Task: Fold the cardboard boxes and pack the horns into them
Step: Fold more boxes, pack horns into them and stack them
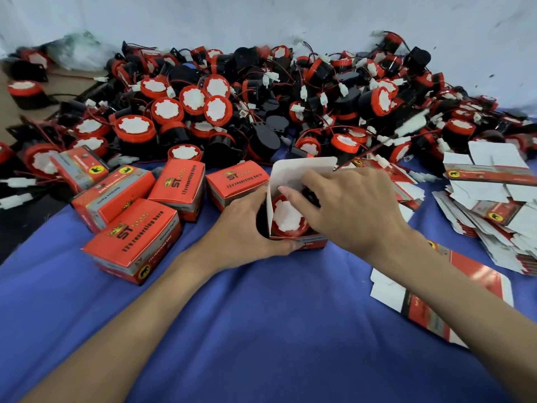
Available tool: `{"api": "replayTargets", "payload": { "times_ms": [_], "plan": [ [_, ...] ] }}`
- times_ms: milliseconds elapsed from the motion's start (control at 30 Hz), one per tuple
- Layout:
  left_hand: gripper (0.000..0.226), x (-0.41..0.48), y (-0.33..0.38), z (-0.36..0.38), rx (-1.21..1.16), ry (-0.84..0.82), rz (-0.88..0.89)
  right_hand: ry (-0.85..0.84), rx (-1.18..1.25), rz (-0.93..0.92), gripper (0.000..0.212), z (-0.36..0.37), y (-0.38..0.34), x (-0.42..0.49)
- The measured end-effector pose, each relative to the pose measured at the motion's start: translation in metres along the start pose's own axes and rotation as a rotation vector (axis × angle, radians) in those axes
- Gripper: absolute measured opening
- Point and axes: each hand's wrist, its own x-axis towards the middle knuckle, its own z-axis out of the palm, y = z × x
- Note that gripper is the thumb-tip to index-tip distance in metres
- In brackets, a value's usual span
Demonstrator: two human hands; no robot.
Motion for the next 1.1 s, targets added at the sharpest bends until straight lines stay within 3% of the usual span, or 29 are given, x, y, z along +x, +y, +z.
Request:
{"api": "replayTargets", "payload": {
  "times_ms": [133,267,433,533,667,767,833,900,1000,1100],
  "plan": [
    [0.068,0.001,-0.002,0.001,0.017,0.001,0.015,-0.218,-0.236,-0.010,0.055,-0.001,-0.008,0.000],
    [0.068,0.001,-0.004,0.001,0.033,-0.009,0.009,-0.425,-0.041,-0.059,0.058,-0.003,-0.006,0.003],
    [0.064,0.000,-0.002,0.000,0.036,-0.016,0.026,-0.638,-0.021,-0.039,0.053,0.000,0.010,0.006],
    [0.063,0.000,-0.001,0.001,0.030,-0.034,-0.003,-0.636,-0.038,-0.054,0.049,0.004,0.008,0.003],
    [0.057,0.000,0.002,0.005,-0.052,-0.019,-0.077,-0.503,0.002,-0.062,0.041,0.007,0.004,0.001],
    [0.050,0.001,0.004,0.011,-0.034,0.033,-0.179,-0.361,0.229,0.026,0.025,0.006,0.019,0.009],
    [0.050,0.003,0.004,0.013,-0.037,0.052,-0.229,-0.197,0.402,0.108,0.031,0.003,0.036,0.015],
    [0.045,0.005,0.003,0.012,-0.053,0.053,-0.248,-0.283,0.408,0.137,0.047,0.000,0.054,0.019],
    [0.045,0.006,0.004,0.012,-0.038,0.032,-0.270,-0.682,0.159,0.231,0.073,-0.009,0.070,0.021],
    [0.044,0.006,0.005,0.014,-0.049,0.026,-0.298,-0.674,0.178,0.208,0.057,-0.023,0.078,0.024]
  ]
}}
